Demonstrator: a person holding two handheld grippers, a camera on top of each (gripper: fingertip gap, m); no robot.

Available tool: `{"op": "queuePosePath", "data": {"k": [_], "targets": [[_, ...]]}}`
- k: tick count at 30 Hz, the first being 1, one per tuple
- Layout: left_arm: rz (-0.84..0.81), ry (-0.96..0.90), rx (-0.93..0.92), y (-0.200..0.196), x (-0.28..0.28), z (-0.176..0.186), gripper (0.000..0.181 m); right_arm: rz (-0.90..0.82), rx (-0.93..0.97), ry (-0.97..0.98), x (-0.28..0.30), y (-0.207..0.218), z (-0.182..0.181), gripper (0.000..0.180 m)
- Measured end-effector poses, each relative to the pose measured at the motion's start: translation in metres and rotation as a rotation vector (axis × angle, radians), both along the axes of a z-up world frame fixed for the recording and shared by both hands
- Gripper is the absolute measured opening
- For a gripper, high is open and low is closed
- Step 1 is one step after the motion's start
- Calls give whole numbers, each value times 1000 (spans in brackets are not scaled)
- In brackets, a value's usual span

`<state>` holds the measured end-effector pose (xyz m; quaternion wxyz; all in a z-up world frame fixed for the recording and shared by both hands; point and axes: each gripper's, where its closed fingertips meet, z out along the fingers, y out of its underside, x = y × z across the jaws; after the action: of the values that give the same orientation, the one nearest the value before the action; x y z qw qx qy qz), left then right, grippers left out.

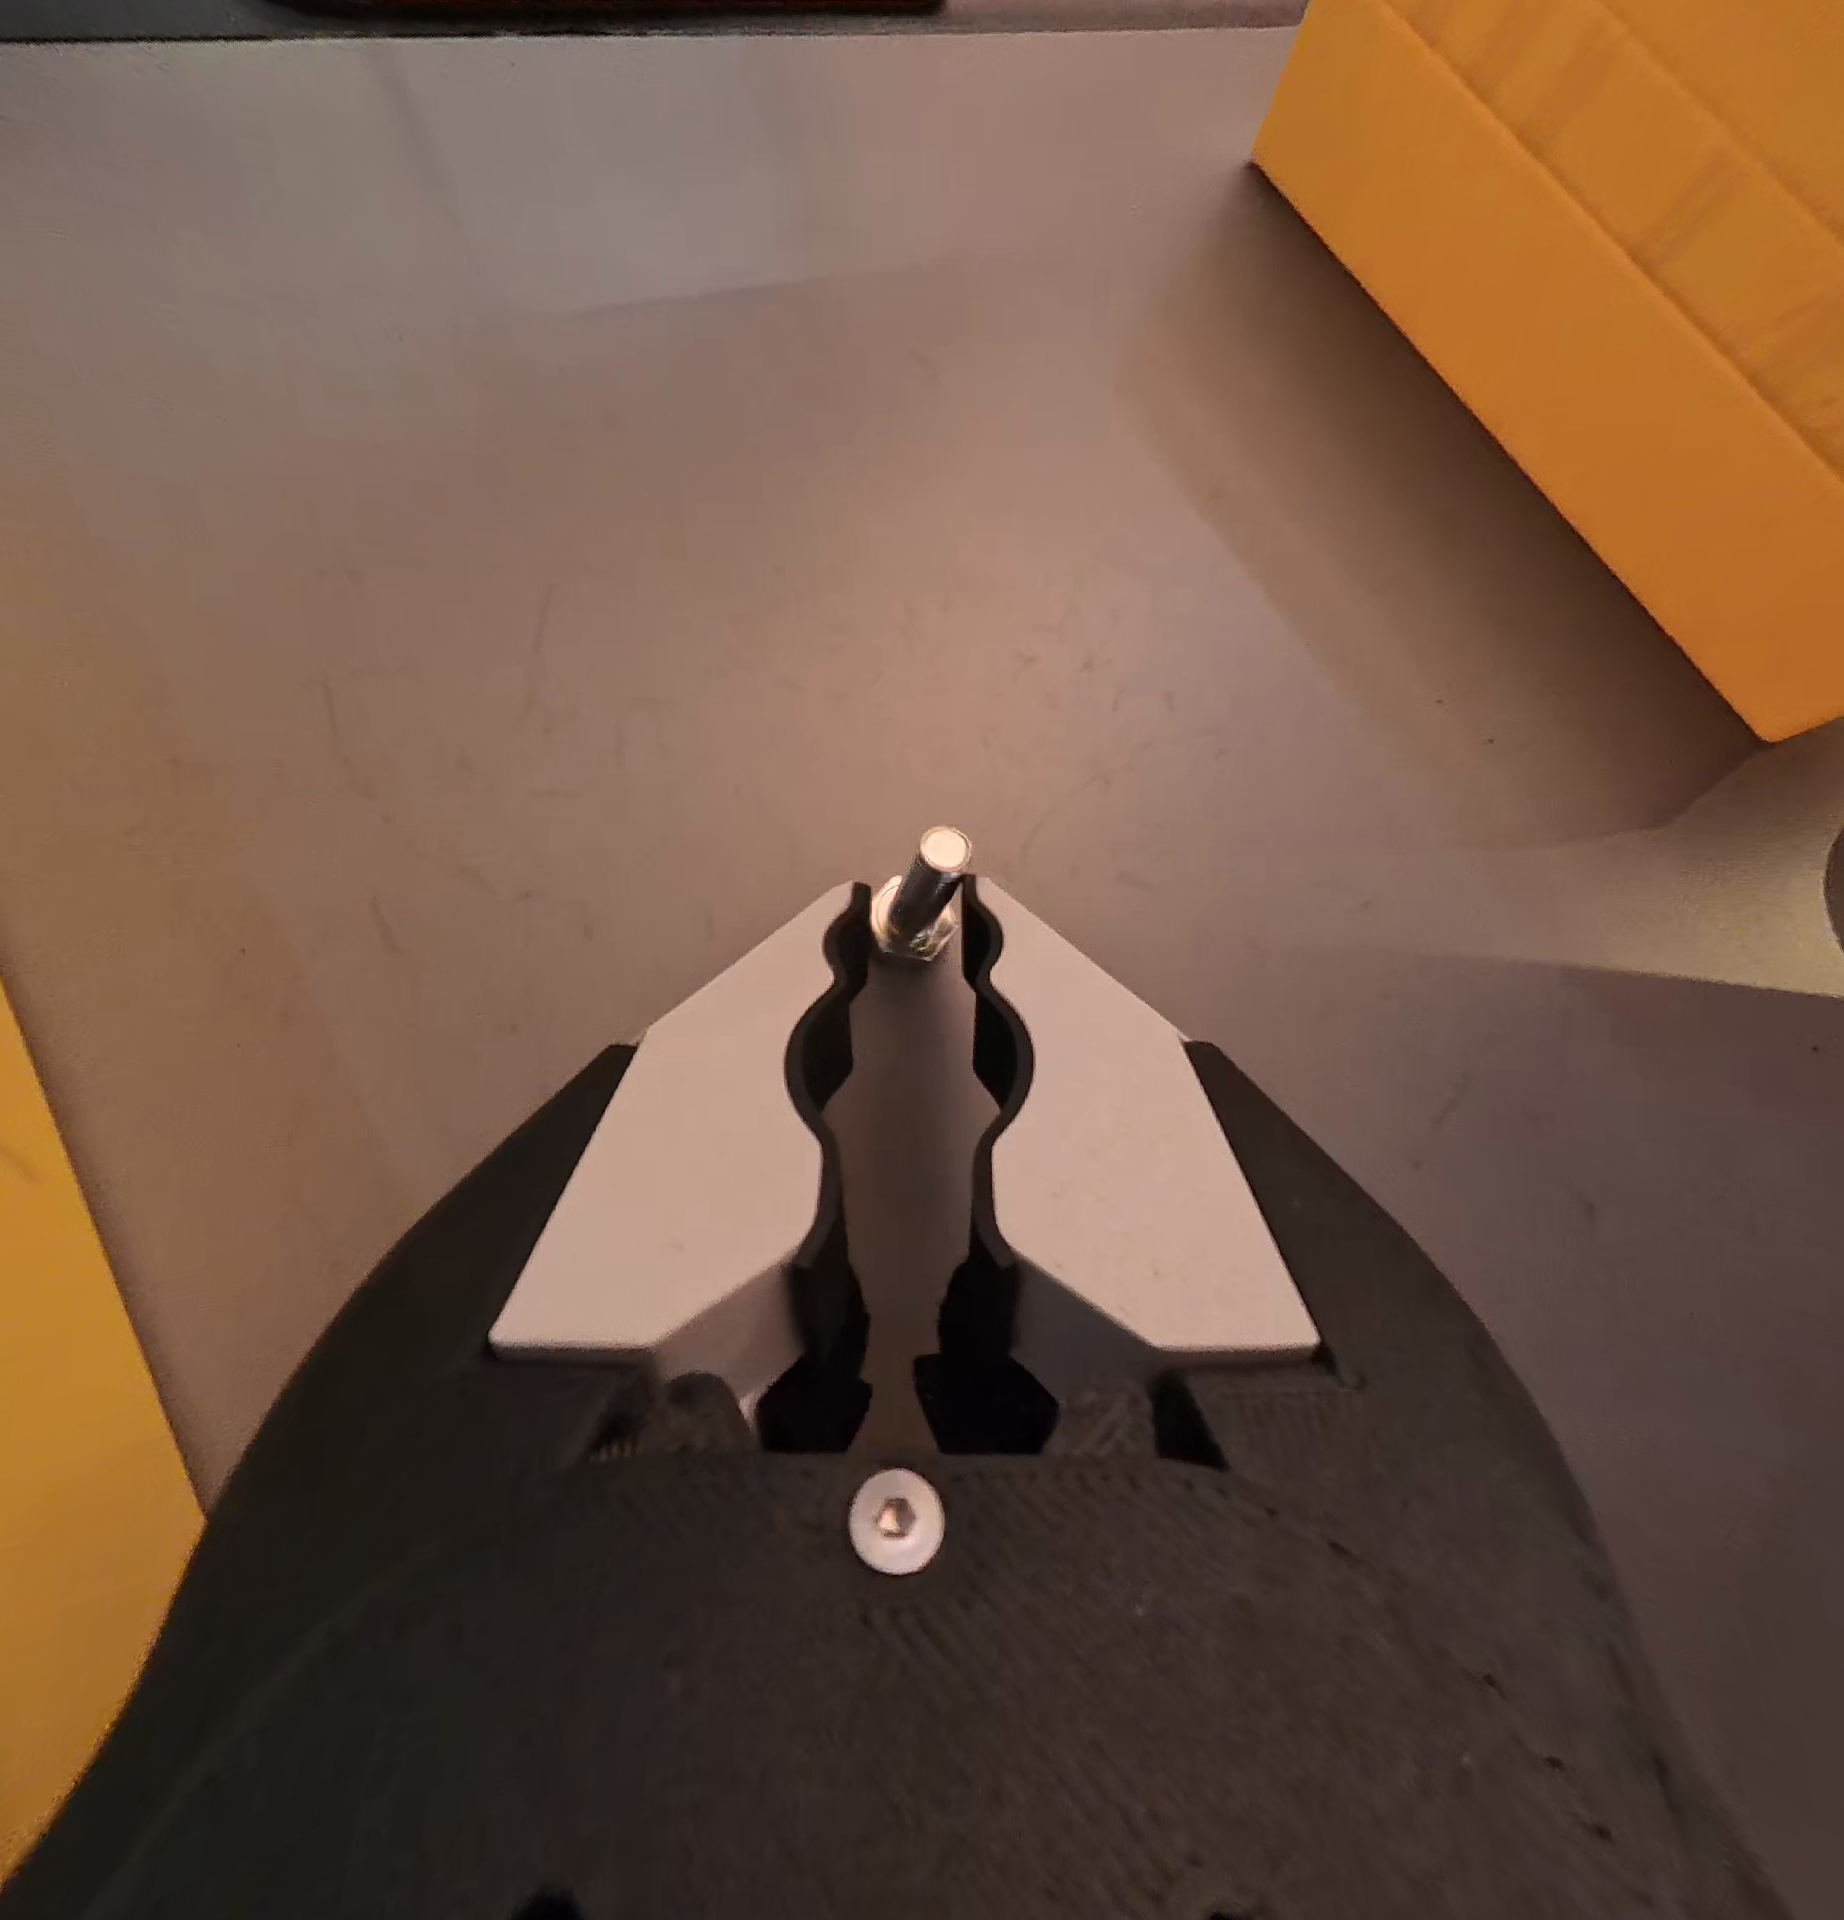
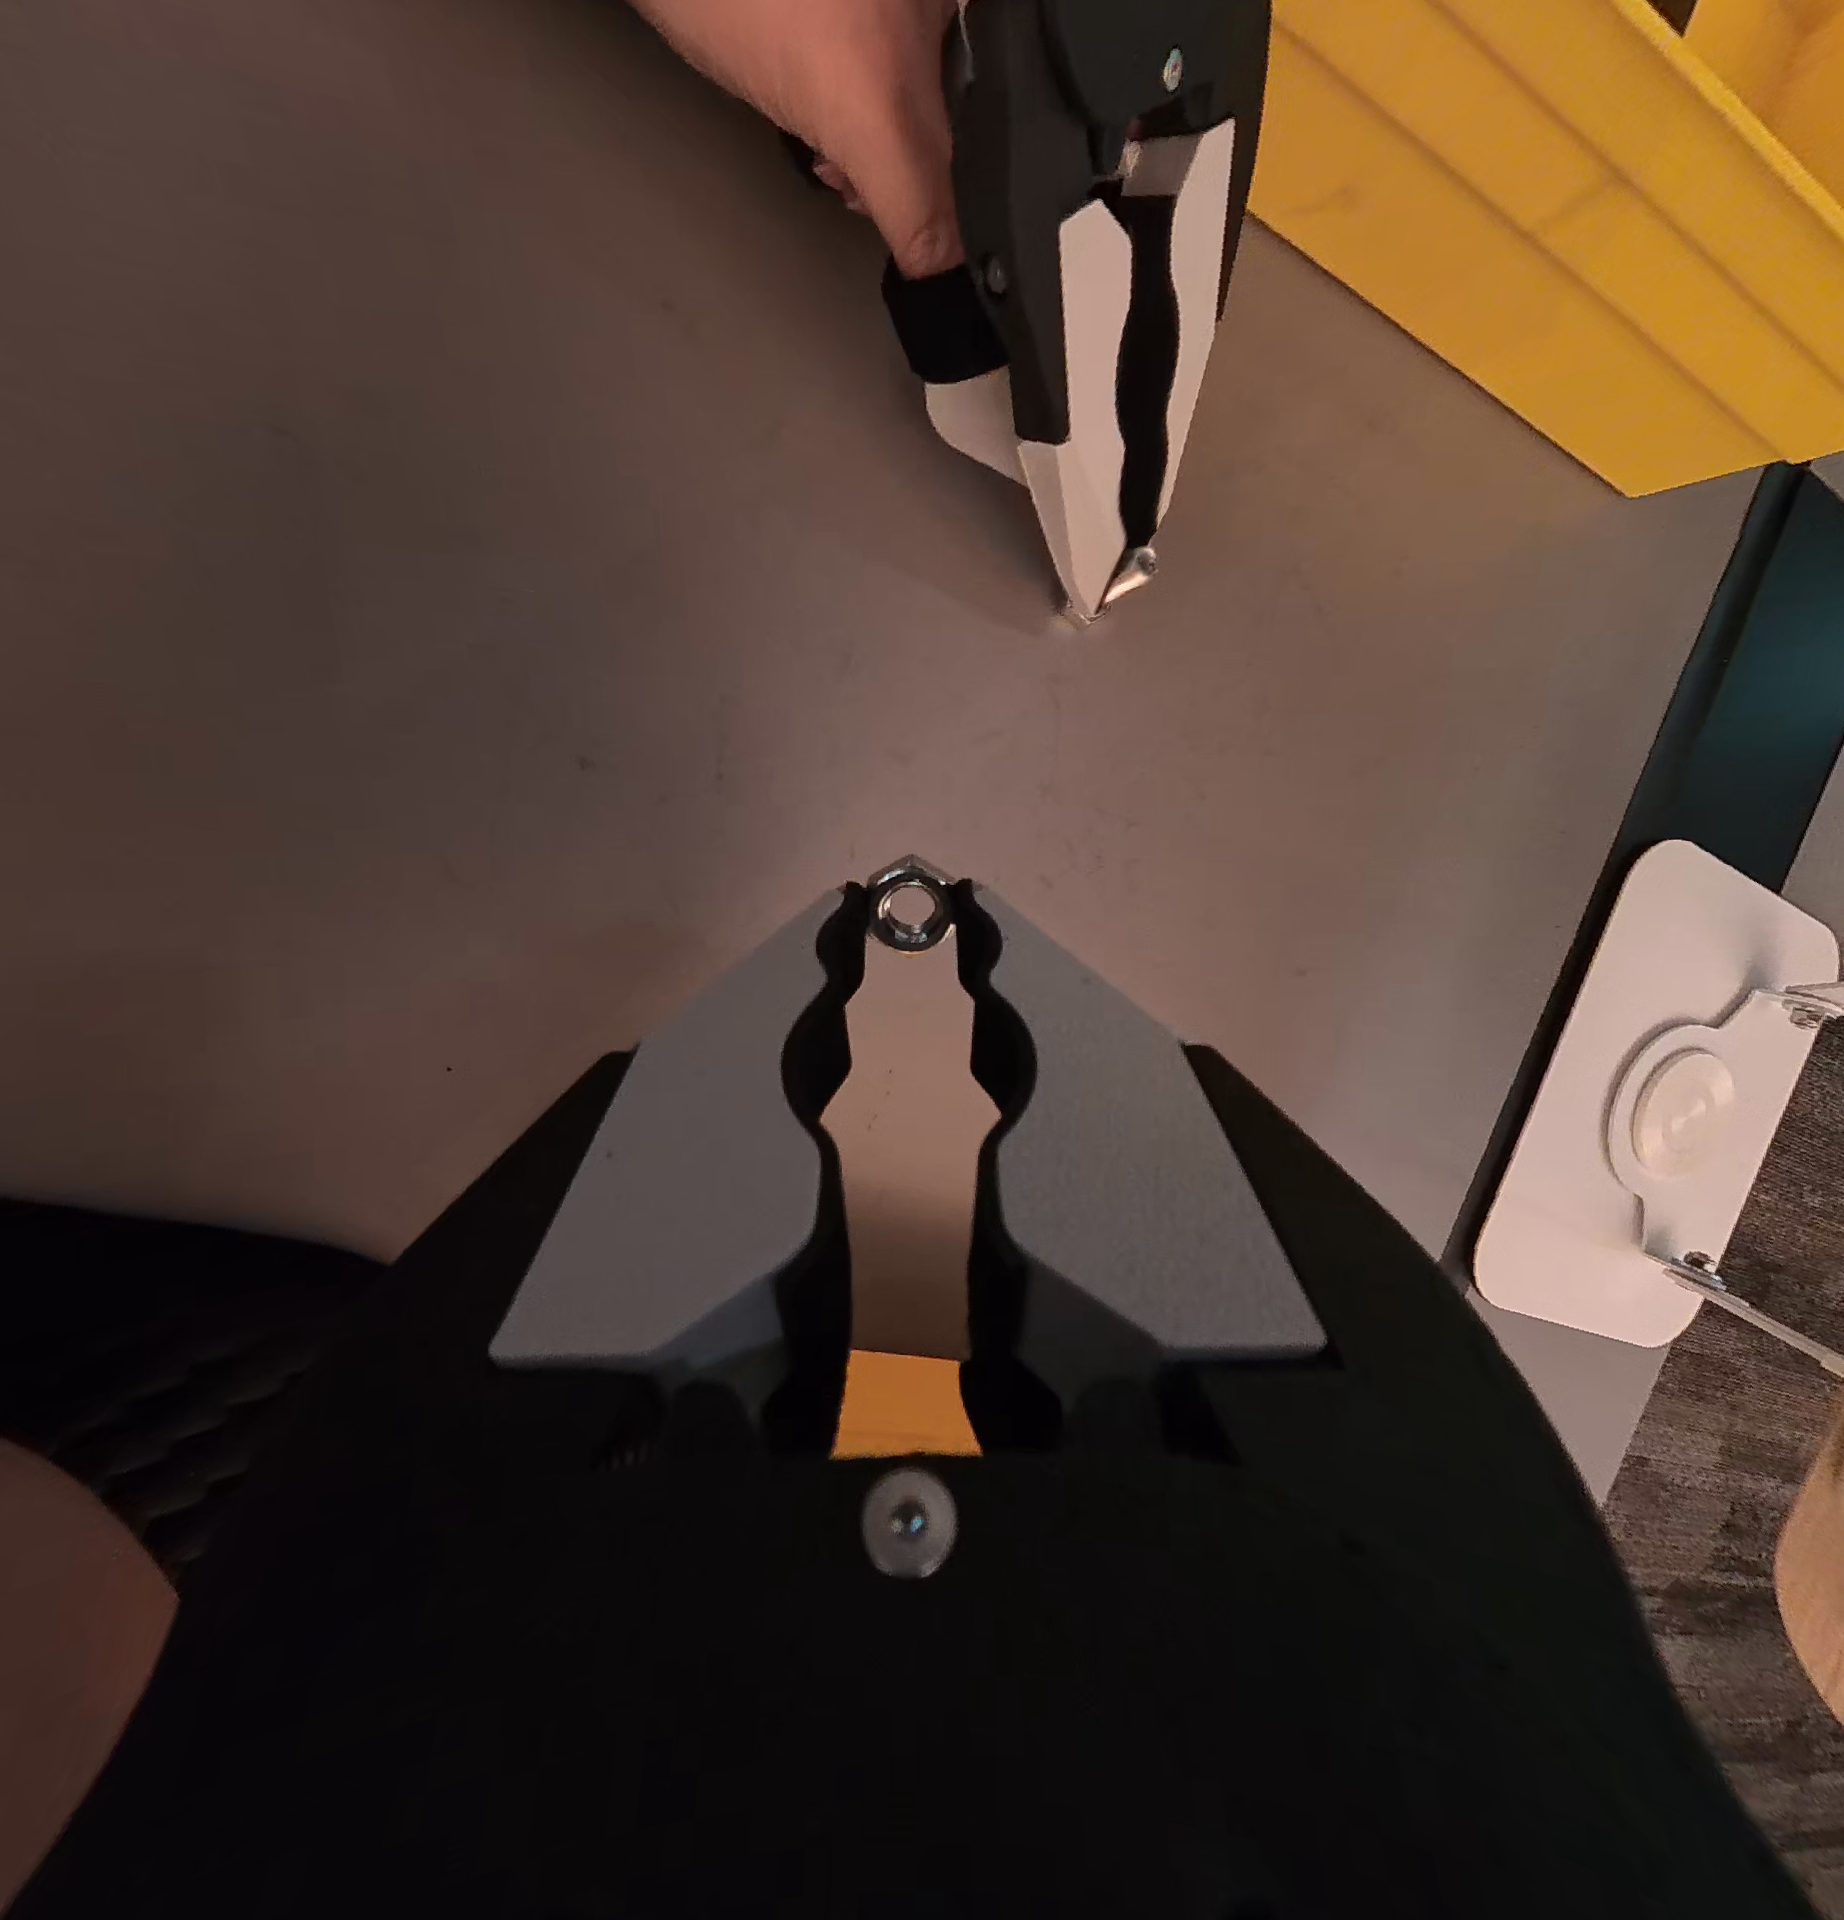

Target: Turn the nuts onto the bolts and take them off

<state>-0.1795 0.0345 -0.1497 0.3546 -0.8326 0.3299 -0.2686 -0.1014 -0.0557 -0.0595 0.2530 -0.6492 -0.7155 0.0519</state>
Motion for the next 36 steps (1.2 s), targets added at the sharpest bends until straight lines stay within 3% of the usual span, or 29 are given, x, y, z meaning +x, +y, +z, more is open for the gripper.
{"op": "queuePosePath", "data": {"k": [10,23,32,36], "targets": [[31,11,23,6,0,-2,10,5,9,0,0,-2,3,16],[2,-32,-11,4,4,-1,15,3,19,2,1,-2,5,16],[-27,161,198,11,4,-4,8,-13,21,-3,5,0,5,16],[-35,158,193,12,4,-4,8,-27,23,-6,8,2,5,16]]}}
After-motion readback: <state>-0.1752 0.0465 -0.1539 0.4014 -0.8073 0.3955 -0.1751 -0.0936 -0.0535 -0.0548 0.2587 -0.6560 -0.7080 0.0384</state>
